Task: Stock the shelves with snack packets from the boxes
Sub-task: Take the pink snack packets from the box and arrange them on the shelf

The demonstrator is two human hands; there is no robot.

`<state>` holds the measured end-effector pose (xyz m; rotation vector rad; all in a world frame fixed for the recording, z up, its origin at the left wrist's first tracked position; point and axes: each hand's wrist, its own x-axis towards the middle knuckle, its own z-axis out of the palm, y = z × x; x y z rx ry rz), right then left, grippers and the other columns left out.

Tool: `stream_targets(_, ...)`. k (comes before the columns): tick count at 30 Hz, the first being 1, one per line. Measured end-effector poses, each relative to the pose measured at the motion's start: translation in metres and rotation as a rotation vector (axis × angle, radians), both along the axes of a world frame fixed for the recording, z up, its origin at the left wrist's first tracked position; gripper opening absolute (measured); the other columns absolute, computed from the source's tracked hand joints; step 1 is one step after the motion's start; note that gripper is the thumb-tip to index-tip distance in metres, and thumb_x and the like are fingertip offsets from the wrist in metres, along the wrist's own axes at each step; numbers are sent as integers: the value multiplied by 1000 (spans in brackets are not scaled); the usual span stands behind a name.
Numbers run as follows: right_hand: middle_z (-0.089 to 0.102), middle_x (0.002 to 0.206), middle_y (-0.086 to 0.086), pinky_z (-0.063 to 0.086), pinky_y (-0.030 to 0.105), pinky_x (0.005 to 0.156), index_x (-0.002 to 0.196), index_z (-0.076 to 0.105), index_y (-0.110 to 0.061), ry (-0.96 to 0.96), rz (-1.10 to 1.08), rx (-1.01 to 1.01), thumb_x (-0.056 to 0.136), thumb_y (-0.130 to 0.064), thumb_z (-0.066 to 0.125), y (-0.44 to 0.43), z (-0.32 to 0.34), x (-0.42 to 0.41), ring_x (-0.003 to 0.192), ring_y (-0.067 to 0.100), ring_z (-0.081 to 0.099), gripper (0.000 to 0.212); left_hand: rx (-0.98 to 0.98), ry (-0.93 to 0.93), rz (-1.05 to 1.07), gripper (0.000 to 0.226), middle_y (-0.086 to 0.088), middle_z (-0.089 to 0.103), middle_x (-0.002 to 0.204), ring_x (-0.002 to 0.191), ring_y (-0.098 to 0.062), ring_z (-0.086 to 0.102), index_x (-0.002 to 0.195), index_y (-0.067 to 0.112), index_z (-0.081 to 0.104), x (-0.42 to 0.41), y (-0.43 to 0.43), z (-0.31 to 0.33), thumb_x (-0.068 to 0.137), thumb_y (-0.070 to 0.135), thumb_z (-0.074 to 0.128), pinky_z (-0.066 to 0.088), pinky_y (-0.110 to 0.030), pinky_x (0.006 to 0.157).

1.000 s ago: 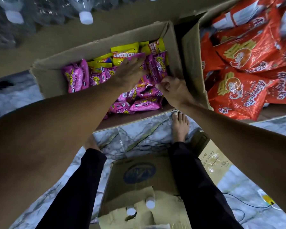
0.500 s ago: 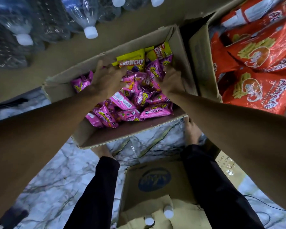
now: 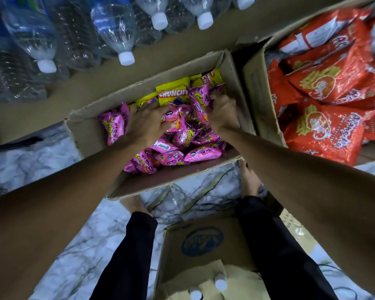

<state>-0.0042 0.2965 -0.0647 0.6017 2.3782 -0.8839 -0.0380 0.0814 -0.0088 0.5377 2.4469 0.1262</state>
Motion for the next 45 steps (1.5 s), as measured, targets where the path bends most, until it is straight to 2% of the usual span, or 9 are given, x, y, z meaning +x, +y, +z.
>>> stream_targets(5,65,127,15,51,28,96,136,59,-11,41,-185,-116,92,-25,69,11,58,13,112,23,64,47,51,-89,225,59,-15,67,122,116,-34,61,145,20,47,25,8,46,98,56,47,33,-50,109)
stream_targets(9,68,117,14,40,8,71,135,58,-5,-20,-152,-223,94,-20,68,19,120,35,86,10,59,45,50,-211,367,69,-17,58,138,122,-39,58,151,18,36,48,11,95,98,62,39,40,-52,107)
stream_targets(14,60,130,7,32,8,80,142,51,-6,-33,-100,-324,98,-25,64,24,207,64,117,17,56,50,78,-273,473,68,-12,51,146,133,-34,49,151,20,36,73,11,176,98,64,37,30,-56,113)
stream_targets(17,68,113,3,41,19,72,139,55,-12,-42,-102,-362,94,-31,67,22,257,76,93,14,62,51,165,-357,598,74,-7,41,155,141,-27,40,151,18,35,89,7,234,93,64,32,28,-48,116)
stream_targets(22,63,89,-2,37,10,51,133,58,-13,-39,-95,-389,95,-31,66,16,357,90,63,3,52,43,209,-409,714,54,-6,28,161,147,-24,30,156,16,28,105,-6,336,107,37,35,25,-29,113)
stream_targets(30,67,104,0,51,35,81,137,56,-16,37,-79,-429,95,-34,67,2,518,108,91,17,64,47,390,-395,783,56,-2,49,146,133,-14,45,147,11,45,111,-38,492,98,34,61,35,-29,111)
stream_targets(35,61,83,-10,43,16,58,138,55,-18,109,75,-395,95,-37,65,-1,595,108,69,11,58,48,467,-311,814,56,1,60,131,121,-18,58,138,14,55,119,-61,563,89,38,71,44,-31,105)
stream_targets(41,59,138,3,48,39,104,143,50,-26,149,279,-410,91,-57,61,-9,658,84,125,26,57,61,501,-172,768,51,5,55,126,117,-10,51,141,8,50,132,-69,618,96,26,65,37,-20,95)
stream_targets(45,64,129,1,53,39,97,138,54,-26,205,350,-402,90,-56,62,-12,683,60,113,23,65,58,519,-40,755,51,-4,59,134,121,-17,56,138,6,52,123,-77,644,94,28,67,41,-26,102)
